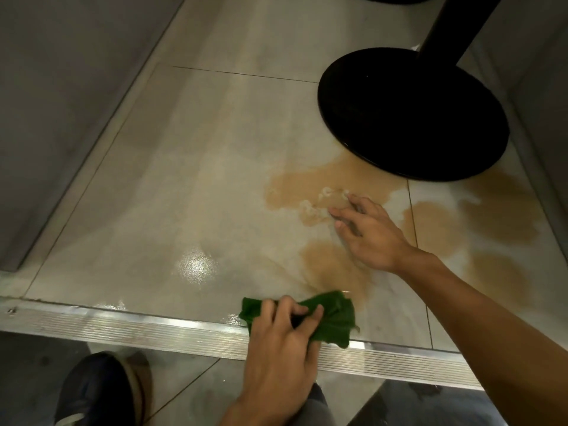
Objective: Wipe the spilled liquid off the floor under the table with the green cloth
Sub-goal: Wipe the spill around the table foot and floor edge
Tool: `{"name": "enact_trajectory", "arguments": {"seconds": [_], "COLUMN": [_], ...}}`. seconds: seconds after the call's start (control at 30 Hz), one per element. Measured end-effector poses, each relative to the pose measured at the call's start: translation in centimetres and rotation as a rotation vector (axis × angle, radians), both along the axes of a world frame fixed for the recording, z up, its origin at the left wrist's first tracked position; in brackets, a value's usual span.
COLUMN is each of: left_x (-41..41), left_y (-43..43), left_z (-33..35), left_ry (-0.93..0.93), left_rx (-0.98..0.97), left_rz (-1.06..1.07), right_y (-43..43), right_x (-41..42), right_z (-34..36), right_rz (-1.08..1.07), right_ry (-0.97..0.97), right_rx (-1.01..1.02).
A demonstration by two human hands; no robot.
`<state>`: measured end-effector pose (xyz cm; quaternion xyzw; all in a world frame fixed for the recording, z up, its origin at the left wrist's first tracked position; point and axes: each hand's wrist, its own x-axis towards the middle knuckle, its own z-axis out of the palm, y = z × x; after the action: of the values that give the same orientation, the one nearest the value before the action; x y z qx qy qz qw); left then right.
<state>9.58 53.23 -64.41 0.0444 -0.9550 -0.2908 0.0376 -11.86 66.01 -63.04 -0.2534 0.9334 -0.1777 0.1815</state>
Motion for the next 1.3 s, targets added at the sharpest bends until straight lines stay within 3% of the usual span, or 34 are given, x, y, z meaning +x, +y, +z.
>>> {"name": "enact_trajectory", "arguments": {"seconds": [0.2,0.3,0.37,0.43,0.53,0.7,0.83,1.0,1.3], "left_x": [0.2,-0.6,-1.5,-2.5,-4.2,-4.1,-3.0,-2.6,-1.9], "left_y": [-1.1,-2.5,-3.7,-4.7,-5.1,-3.0,-0.7,1.8,-4.3], "left_z": [0.1,1.7,3.1,4.1,4.1,0.2,-0.6,-0.8,-0.9], "left_ry": [-0.093,-0.154,-0.068,0.043,0.165,0.044,-0.036,0.015,0.026], "left_rx": [0.132,0.41,0.489,0.427,0.183,-0.163,-0.139,-0.089,-0.016], "left_rz": [-0.117,-0.003,0.13,0.221,0.23,-0.06,-0.083,-0.336,-0.549], "right_y": [0.1,0.4,0.7,0.9,0.9,0.9,0.8,0.9,1.0], "right_x": [0.0,-0.2,-0.4,-0.5,-0.5,-0.4,-0.4,-0.4,-0.7], "right_z": [-0.1,-0.1,-0.1,-0.3,-0.5,-0.4,-0.3,-0.4,-0.4], "right_rz": [0.014,0.015,0.006,0.007,0.009,-0.001,-0.005,0.011,0.016], "right_ry": [-0.005,-0.026,-0.05,-0.057,-0.039,-0.059,-0.061,-0.045,-0.062], "right_rx": [0.017,0.0,-0.025,-0.033,-0.029,-0.034,-0.027,-0.012,-0.012]}}
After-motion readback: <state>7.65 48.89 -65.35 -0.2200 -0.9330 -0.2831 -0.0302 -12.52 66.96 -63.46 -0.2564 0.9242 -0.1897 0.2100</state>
